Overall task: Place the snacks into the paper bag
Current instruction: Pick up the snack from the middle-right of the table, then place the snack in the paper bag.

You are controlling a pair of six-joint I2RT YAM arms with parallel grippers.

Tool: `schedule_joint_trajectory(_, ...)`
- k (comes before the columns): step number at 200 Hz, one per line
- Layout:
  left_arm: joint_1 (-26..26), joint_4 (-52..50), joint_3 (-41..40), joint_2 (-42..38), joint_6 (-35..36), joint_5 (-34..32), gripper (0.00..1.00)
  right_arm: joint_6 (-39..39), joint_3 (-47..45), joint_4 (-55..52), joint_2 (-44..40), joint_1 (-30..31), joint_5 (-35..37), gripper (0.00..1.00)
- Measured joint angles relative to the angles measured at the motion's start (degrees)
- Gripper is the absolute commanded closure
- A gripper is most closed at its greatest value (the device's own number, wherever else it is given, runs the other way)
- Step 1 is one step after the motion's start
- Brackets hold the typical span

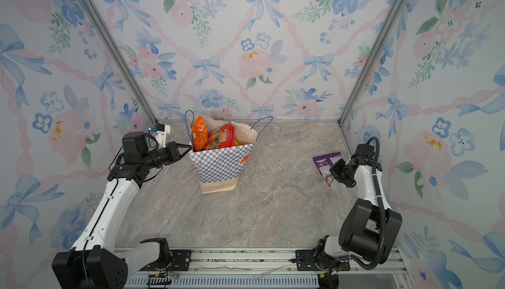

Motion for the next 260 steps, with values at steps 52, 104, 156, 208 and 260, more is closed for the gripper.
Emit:
schedule_joint_trajectory(52, 0.0, 0.0, 0.0, 0.0, 0.0, 0.0, 1.00, 3.1, 20.8, -3.5, -7.3, 16.1, 2.1, 1.00)
schedule_joint_trajectory(104, -0.1, 0.0, 0.0, 0.0, -0.2, 0.0, 1.00, 4.7, 35.3, -3.0, -10.2, 37.4, 8.7, 1.00)
schedule_joint_trajectory(156, -0.7, 0.0, 0.0, -0.5, -0.2, -0.3, 1.00, 3.1, 41.9, 0.7, -1.5, 58.8, 20.0, 1.00)
schedule_joint_trajectory(208, -0.8, 0.0, 0.0, -0.7, -0.7, -0.9, 1.00, -3.1, 61.2, -2.7, 23.5, 68.8, 30.6, 1.00)
schedule_joint_trajectory(260, -0.8, 0.0, 0.0, -0.7, -0.7, -1.1, 1.00, -12.0, 81.6, -13.9, 41.3, 76.9, 43.1, 1.00)
